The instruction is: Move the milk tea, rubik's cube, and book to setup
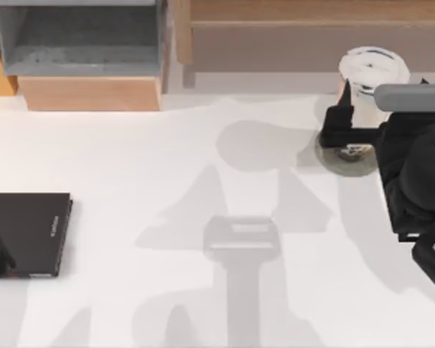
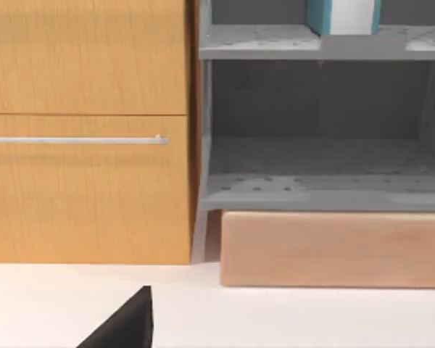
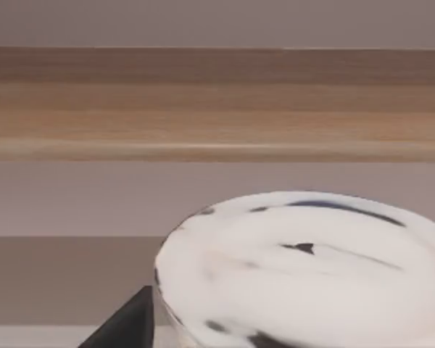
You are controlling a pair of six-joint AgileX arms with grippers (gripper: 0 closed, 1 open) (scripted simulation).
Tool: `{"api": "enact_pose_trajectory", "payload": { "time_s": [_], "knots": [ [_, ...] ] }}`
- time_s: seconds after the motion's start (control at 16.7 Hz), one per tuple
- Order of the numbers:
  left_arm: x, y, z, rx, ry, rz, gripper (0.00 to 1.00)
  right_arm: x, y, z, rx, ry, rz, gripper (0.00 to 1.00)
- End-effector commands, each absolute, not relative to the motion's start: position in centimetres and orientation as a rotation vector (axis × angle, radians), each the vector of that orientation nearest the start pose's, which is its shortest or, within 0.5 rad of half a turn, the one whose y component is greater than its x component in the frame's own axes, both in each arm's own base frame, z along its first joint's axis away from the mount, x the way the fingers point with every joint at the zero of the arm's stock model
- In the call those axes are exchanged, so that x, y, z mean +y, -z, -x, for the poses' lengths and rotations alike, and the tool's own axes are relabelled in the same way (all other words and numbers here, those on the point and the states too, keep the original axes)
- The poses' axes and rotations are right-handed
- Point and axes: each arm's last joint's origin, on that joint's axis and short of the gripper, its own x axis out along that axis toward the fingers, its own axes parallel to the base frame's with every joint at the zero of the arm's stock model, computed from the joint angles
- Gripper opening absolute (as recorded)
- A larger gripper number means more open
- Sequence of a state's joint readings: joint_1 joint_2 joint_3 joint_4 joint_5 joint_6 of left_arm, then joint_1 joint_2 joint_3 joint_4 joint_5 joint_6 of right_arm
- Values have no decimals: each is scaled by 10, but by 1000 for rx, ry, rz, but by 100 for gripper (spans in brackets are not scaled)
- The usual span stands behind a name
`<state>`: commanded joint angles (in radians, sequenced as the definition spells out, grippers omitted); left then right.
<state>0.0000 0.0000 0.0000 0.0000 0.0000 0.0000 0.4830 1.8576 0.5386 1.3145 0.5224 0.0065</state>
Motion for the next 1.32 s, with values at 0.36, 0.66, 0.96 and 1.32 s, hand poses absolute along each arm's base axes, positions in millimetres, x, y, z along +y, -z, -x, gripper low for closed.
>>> {"api": "enact_pose_trajectory", "payload": {
  "time_s": [0.36,0.66,0.96,1.32],
  "knots": [
    [-1,-160,-106,0,0,0,100,129,-164,-318,-46,51,19,100],
    [-1,-160,-106,0,0,0,100,90,-218,-386,31,140,117,100],
    [-1,-160,-106,0,0,0,100,10,-250,-430,373,214,245,100],
    [-1,-160,-106,0,0,0,100,-94,-240,-416,979,213,222,100]
  ]
}}
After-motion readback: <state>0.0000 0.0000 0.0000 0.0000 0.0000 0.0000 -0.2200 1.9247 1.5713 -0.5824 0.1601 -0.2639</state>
